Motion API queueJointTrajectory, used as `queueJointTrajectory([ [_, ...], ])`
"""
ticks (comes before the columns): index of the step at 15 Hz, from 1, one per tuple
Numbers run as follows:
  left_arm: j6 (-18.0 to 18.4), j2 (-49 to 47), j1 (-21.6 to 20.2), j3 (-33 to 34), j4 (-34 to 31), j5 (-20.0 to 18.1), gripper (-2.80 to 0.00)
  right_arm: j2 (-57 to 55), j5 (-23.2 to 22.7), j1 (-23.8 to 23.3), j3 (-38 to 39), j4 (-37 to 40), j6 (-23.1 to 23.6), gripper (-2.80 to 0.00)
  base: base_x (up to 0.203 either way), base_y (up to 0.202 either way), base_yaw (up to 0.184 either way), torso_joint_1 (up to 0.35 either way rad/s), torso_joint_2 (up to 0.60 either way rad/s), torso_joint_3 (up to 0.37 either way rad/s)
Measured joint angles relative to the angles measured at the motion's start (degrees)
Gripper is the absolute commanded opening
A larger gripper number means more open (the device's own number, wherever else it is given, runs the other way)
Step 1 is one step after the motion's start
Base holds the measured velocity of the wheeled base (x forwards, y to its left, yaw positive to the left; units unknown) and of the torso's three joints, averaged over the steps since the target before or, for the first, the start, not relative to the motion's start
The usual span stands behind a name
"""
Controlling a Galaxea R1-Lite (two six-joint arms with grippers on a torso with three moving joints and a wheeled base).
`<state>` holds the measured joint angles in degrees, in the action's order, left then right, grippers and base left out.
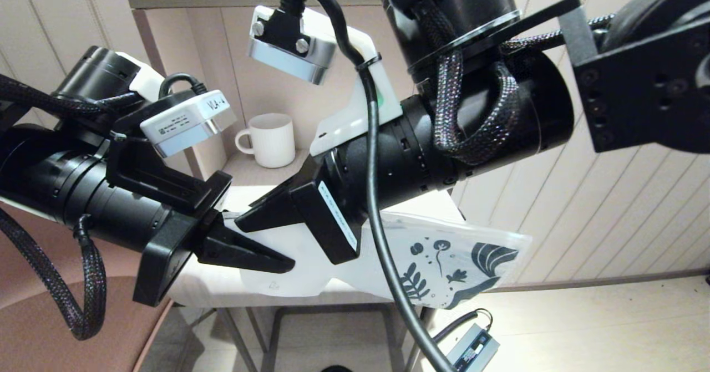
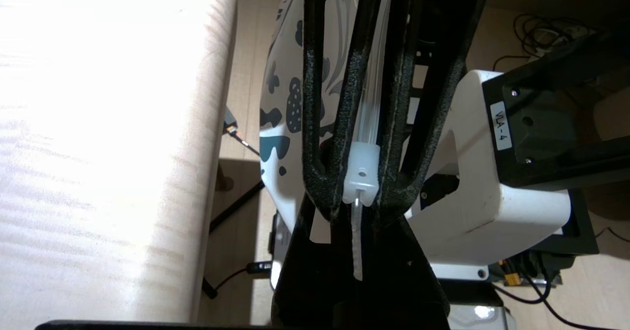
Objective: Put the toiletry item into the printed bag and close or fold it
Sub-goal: Close the strorage bag and place it on the desk
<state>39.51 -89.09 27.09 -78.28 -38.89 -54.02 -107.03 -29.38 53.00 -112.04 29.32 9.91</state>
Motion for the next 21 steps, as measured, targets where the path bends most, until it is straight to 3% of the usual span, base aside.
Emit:
queueJointTrajectory([
  [10,0.02,0.30,0.48,0.13,0.09,-0.04,-2.80,2.00,0.01,-0.72,1.82,0.59,0.23,-2.80,0.000,0.000,0.000,0.000,0.00,0.000],
  [21,-0.01,0.63,1.13,-0.44,0.02,0.00,-2.80,9.50,-0.04,-4.35,12.46,0.03,1.52,-2.80,0.000,0.000,0.000,0.000,0.00,0.000],
])
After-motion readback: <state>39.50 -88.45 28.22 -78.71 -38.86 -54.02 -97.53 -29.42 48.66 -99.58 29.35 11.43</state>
